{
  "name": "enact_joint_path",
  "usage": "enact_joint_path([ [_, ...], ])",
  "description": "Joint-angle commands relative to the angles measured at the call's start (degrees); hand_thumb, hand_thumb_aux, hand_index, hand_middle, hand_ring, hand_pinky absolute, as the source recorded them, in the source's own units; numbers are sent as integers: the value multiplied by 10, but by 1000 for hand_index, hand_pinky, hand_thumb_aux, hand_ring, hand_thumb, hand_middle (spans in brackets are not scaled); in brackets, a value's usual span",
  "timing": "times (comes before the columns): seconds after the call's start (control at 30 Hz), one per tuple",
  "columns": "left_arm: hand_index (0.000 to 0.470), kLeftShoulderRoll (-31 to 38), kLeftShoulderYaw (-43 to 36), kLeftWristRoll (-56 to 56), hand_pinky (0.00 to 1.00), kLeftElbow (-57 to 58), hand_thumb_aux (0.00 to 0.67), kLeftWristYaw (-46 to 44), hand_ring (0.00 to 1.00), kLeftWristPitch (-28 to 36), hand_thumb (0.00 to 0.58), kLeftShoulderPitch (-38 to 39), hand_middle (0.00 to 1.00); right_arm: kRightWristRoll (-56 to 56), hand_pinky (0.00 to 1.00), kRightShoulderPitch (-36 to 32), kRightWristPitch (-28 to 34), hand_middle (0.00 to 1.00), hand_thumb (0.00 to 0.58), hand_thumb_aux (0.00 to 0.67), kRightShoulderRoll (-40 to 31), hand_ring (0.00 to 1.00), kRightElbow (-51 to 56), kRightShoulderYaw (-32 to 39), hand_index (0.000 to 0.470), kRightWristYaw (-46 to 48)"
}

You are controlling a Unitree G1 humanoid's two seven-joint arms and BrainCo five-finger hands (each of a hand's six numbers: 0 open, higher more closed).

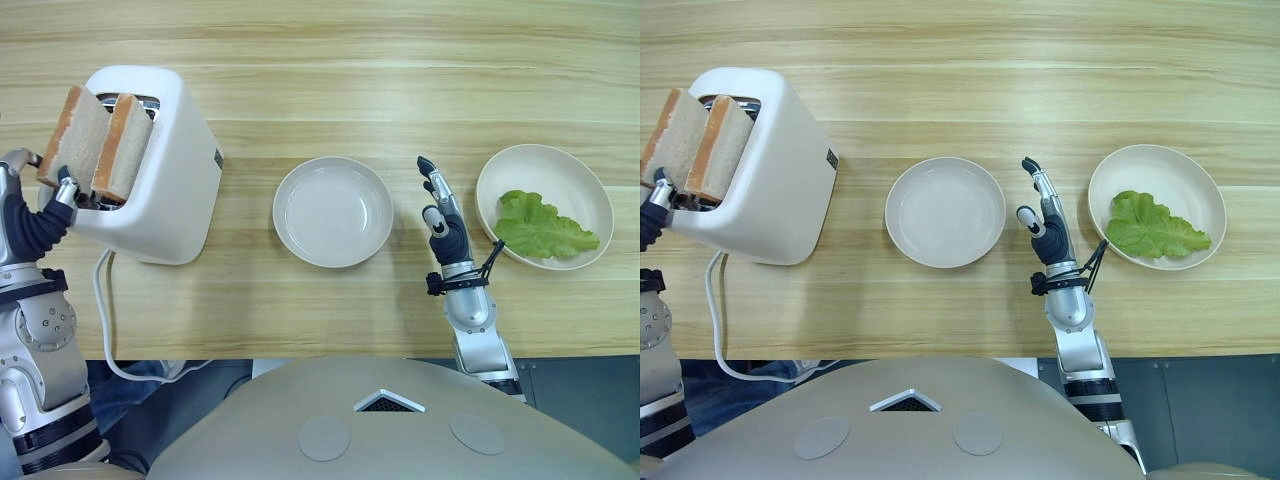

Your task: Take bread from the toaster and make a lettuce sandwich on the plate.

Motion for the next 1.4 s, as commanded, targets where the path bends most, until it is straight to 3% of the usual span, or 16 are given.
enact_joint_path([
  [0.03,470,-8,22,-30,0,-39,670,10,0,2,580,-17,0,0,0,-5,0,0,0,0,-3,0,5,-2,0,2],
  [0.23,470,-37,6,-86,0,-67,670,-2,0,11,580,-40,0,3,0,-8,-2,0,0,0,-3,0,8,-4,0,3],
  [0.4,470,-67,-1,-192,0,-70,670,-15,0,49,580,-113,0,5,0,-16,-3,0,0,0,-2,0,16,-4,0,4],
  [0.43,470,-67,-1,-203,463,-68,670,-14,463,55,580,-129,463,5,0,-18,-3,0,0,0,-2,0,18,-4,0,4],
  [0.47,470,-68,-4,-215,1000,-63,670,-16,1000,61,580,-145,1000,5,0,-20,-3,0,0,0,-2,0,20,-4,0,4],
  [0.73,470,-47,-18,-265,1000,-49,670,-38,1000,104,580,-245,1000,5,0,-30,-5,0,0,0,0,0,29,-2,0,4],
  [1.13,470,-76,-28,-311,1000,-137,670,-27,1000,155,580,-307,1000,7,0,-34,-12,0,0,0,1,0,35,-3,0,3],
  [1.2,470,-106,-60,-352,1000,-153,670,-43,1000,198,580,-306,1000,7,0,-36,-13,0,0,0,1,0,35,-3,0,3],
  [1.4,470,-216,-287,-418,1000,-165,670,-86,1000,310,580,-213,1000,23,0,-47,-26,0,0,0,13,0,4,-36,0,-24],
])
